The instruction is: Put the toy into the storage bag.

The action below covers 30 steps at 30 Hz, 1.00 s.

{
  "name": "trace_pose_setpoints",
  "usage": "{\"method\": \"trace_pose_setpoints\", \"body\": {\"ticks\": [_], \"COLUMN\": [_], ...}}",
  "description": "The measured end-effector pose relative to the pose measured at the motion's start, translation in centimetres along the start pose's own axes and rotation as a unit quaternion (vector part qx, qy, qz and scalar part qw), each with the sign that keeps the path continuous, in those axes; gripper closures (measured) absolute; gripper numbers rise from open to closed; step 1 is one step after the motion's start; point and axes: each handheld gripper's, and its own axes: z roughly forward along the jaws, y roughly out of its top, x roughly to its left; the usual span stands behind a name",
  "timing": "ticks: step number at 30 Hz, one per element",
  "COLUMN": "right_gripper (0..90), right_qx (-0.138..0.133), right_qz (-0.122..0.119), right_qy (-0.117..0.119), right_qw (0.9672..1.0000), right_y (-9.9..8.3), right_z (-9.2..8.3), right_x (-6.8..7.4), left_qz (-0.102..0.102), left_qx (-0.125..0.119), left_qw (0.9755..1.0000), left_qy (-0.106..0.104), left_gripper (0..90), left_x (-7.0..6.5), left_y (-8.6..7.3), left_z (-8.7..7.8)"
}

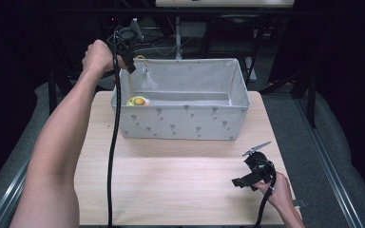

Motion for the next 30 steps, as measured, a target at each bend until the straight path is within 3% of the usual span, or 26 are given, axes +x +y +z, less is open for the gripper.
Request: {"method": "trace_pose_setpoints", "body": {"ticks": [5,19,27,30], "right_gripper": [4.1,4.1,4.1,4.1], "right_qx": [-0.001,-0.002,-0.001,0.004], "right_qz": [-0.001,-0.001,-0.003,-0.005], "right_qy": [-0.002,0.000,-0.001,0.000], "right_qw": [1.0000,1.0000,1.0000,1.0000], "right_y": [0.0,0.1,0.1,0.1], "right_z": [0.1,0.1,0.1,0.1], "right_x": [0.0,0.1,0.1,0.1], "left_qz": [-0.007,0.005,0.005,0.000], "left_qx": [-0.006,0.010,0.026,0.021], "left_qw": [0.9999,0.9998,0.9994,0.9994], "left_qy": [-0.010,-0.018,-0.021,-0.027], "left_gripper": [88.3,88.2,88.1,88.1], "left_x": [0.3,0.1,0.1,0.3], "left_y": [-0.9,-2.8,-3.9,-4.3], "left_z": [0.4,1.7,2.9,3.1]}}
